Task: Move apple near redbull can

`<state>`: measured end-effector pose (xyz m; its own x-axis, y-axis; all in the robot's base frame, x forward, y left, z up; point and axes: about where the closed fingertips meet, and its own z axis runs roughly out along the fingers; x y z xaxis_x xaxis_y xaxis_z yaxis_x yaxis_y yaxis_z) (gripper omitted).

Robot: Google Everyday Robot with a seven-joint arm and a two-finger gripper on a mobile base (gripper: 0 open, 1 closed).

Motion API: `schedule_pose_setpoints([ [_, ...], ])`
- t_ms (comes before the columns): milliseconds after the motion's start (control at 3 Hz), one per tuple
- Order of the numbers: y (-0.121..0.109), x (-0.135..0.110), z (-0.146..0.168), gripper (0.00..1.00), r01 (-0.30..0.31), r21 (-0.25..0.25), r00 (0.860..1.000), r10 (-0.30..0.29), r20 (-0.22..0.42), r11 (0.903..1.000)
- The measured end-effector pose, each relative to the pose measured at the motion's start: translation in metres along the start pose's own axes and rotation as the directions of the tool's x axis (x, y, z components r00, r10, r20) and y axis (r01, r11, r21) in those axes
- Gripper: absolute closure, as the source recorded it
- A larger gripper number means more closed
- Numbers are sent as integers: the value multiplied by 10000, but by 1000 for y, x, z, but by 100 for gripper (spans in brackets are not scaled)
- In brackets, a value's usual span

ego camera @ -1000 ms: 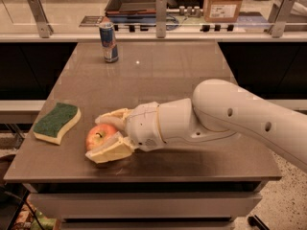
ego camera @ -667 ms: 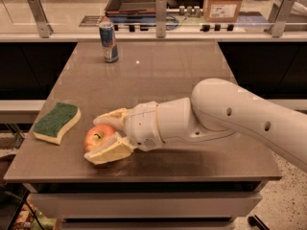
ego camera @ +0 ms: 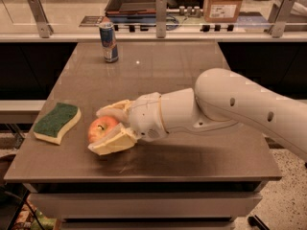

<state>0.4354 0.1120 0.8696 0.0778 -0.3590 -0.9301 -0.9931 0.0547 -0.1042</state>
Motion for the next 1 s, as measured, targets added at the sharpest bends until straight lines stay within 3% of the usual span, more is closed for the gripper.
schedule_pose_setpoints([
  [333,-34,-6,-20,100,-126,278,9999,125,48,9995],
  [667,-82,-13,-47,100,-608,997,9978,580,311,9932],
  [1000,-134,-22,-74,100,-1101,1879,9929,996,647,9760],
])
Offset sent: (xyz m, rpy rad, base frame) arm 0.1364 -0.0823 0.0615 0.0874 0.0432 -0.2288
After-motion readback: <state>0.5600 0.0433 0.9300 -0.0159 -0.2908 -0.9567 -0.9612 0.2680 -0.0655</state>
